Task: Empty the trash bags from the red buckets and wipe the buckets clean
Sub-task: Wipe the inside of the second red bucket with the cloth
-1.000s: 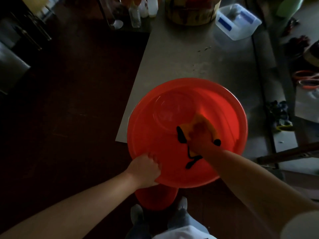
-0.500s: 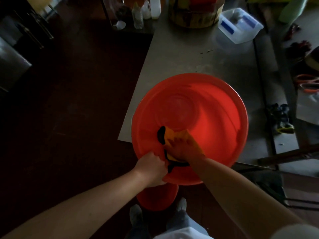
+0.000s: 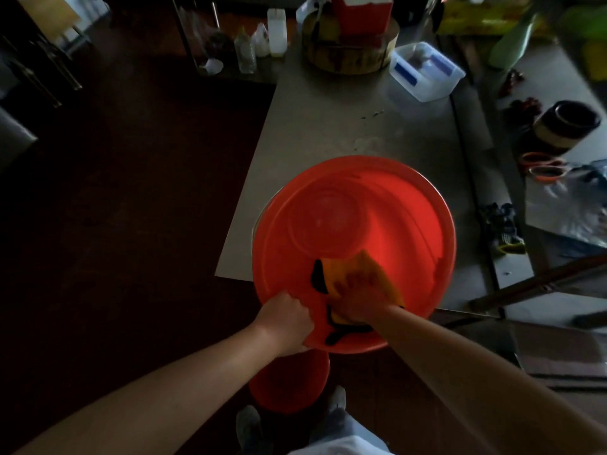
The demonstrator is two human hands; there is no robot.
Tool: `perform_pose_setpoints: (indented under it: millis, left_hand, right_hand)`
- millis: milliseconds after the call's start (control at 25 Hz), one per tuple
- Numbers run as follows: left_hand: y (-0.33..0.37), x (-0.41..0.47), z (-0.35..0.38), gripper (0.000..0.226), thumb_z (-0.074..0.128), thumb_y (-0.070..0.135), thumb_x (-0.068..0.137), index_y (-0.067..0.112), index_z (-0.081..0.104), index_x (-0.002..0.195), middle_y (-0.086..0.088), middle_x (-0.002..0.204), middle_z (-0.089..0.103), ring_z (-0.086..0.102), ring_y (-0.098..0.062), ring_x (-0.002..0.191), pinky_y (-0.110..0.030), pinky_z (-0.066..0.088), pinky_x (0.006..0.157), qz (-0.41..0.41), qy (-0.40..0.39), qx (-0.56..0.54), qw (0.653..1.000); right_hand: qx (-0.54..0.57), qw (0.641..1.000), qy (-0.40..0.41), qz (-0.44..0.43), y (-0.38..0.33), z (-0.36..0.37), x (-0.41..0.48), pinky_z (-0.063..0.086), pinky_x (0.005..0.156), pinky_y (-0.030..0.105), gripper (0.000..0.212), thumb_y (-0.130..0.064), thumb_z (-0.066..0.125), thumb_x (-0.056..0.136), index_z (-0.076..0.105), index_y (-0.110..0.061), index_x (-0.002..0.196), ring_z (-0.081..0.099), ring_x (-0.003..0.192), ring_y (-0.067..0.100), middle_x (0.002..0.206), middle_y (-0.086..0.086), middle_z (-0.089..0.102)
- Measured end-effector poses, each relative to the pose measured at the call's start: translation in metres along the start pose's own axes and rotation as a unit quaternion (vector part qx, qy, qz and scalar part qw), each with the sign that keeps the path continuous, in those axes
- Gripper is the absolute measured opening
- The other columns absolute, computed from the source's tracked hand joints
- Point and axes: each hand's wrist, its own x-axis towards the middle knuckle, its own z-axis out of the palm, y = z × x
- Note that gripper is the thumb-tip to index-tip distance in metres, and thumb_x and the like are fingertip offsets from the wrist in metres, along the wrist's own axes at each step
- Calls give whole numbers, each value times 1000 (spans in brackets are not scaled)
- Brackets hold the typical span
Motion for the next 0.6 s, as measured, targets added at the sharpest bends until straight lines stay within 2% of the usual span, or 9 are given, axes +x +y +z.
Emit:
perform_pose_setpoints:
  millis: [40,80,160,200,320,400,480,600]
  left_hand:
    - [0,-2,-3,54,39,60,98,14,68,96,-5,93,68,64,-28,85,-37,40,74,7,6,-1,1000]
    - [1,-3,-5,54,39,59,99,15,68,93,-5,93,68,64,-28,86,-37,39,73,8,6,-6,1000]
    - [0,-6,-6,55,37,60,99,15,67,92,-6,95,68,64,-29,88,-37,37,74,0,-3,-20,1000]
    - [-1,-7,-5,56,36,62,99,15,67,93,-6,96,68,64,-29,89,-37,38,75,-3,3,-28,1000]
    - [-5,-8,-3,62,35,67,97,15,68,102,-6,99,69,65,-29,90,-38,38,72,-1,16,-10,1000]
    - [-9,-7,-6,65,35,70,95,15,68,104,-6,98,68,65,-29,89,-37,42,72,0,9,-6,1000]
    - [-12,-7,-13,67,36,73,93,15,69,102,-6,97,68,65,-28,87,-37,48,74,-8,1,4,1000]
    - [-14,-10,-21,65,38,72,93,15,68,99,-7,96,68,65,-28,86,-36,47,72,-11,-3,12,1000]
  right_hand:
    - [-36,999,-19,-29,-13,5,-5,-1,120,60,110,-83,-17,72,20,-28,160,12,153,36,166,14,17]
    - [-43,998,-26,-40,-20,9,-11,-3,120,61,107,-83,-20,75,15,-31,161,9,154,35,168,11,14]
    - [-31,998,-29,-43,-14,3,-20,-3,121,57,78,-73,0,95,10,-33,161,4,156,32,170,7,7]
    - [-49,998,-31,-39,-6,-2,-25,-3,122,56,71,-69,8,99,11,-34,161,3,156,31,170,6,5]
    - [-186,983,-11,11,28,-19,-28,-5,121,58,67,-64,22,100,18,-35,160,3,155,33,169,9,9]
    - [-259,964,-15,53,43,-33,-30,-10,121,59,71,-63,29,98,16,-30,161,-2,155,35,168,12,7]
    - [-264,961,-13,76,39,-39,-41,-10,120,59,74,-63,31,99,14,-27,162,-4,155,37,168,14,4]
    - [-165,984,-42,50,9,-25,-51,-4,120,60,69,-62,21,101,16,-28,161,4,154,37,168,14,8]
